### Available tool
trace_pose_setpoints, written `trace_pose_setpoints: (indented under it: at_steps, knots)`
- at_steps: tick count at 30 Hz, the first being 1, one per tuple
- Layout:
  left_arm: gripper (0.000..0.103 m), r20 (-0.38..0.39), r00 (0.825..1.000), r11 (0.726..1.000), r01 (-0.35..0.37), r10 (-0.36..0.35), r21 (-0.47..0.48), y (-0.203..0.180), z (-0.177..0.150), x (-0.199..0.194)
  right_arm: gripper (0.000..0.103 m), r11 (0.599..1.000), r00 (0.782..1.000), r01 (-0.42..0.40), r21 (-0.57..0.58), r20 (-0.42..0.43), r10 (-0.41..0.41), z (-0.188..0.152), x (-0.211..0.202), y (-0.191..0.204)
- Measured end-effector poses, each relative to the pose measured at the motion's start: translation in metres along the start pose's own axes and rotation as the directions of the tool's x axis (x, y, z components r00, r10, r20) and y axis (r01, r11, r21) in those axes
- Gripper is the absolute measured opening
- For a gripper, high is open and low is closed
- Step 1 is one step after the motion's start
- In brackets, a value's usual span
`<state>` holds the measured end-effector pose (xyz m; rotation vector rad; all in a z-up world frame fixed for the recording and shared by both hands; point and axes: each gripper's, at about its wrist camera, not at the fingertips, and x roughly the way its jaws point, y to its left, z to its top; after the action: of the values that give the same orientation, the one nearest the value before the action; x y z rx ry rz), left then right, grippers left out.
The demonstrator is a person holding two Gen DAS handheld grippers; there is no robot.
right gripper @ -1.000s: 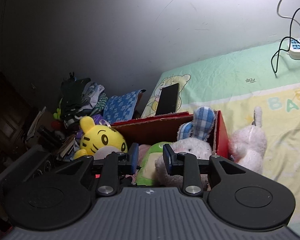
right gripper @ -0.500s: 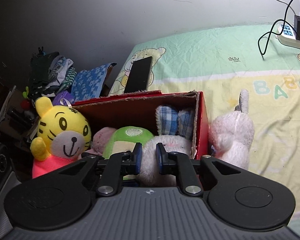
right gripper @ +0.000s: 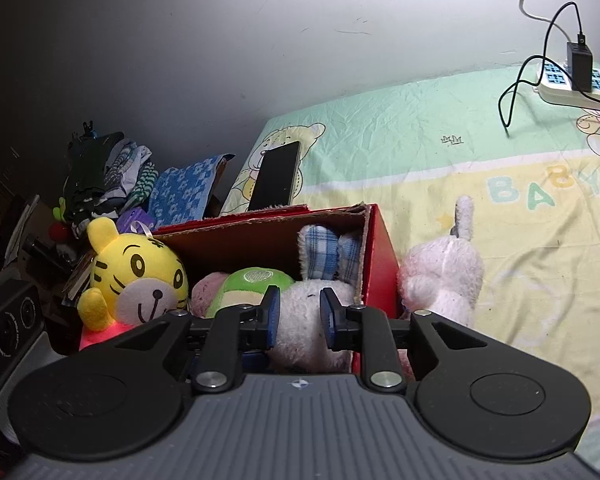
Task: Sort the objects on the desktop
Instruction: 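Open the right tool and release the bunny inside the box, then withdraw the right tool from the box toward the other white bunny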
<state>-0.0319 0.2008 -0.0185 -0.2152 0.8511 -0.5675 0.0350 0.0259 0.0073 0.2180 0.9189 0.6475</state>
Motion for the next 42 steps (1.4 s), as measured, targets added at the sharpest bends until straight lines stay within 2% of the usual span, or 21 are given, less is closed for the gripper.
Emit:
trace_pose_setpoints:
  at_steps: [8, 13, 19, 24, 28, 38, 42]
  knots:
    - [0.097, 0.017, 0.998, 0.998, -0.062, 0.062, -0.014, -0.009, 0.008, -0.002, 0.023, 0.998, 0.999, -0.024, 0.053, 0.041, 0.022, -0.011, -0.01, -0.012]
    - [0.097, 0.044, 0.989, 0.99, -0.142, 0.143, -0.01, -0.018, 0.014, -0.008, 0.023, 0.998, 0.998, -0.029, 0.055, 0.063, 0.026, -0.015, -0.014, -0.011]
    - [0.097, 0.042, 0.964, 0.965, -0.261, 0.261, -0.008, -0.023, 0.011, -0.015, 0.023, 0.998, 0.996, -0.029, 0.063, 0.083, 0.024, -0.019, -0.018, -0.012]
    - [0.098, 0.024, 0.949, 0.949, -0.312, 0.314, -0.042, -0.018, 0.01, -0.015, 0.023, 0.999, 0.996, -0.016, 0.052, 0.088, 0.011, -0.023, -0.02, -0.009]
    - [0.098, 0.013, 0.926, 0.926, -0.375, 0.376, -0.052, -0.018, 0.007, -0.016, 0.023, 0.999, 0.995, -0.002, 0.04, 0.095, -0.002, -0.027, -0.023, -0.005]
    - [0.099, -0.005, 0.902, 0.901, -0.43, 0.431, -0.055, -0.025, 0.0, -0.017, 0.025, 0.999, 0.994, 0.021, 0.036, 0.108, -0.025, -0.042, -0.031, -0.002]
    - [0.099, -0.017, 0.898, 0.896, -0.44, 0.44, -0.056, -0.027, -0.003, -0.015, 0.025, 0.999, 0.992, 0.046, 0.014, 0.118, -0.047, -0.047, -0.034, 0.003]
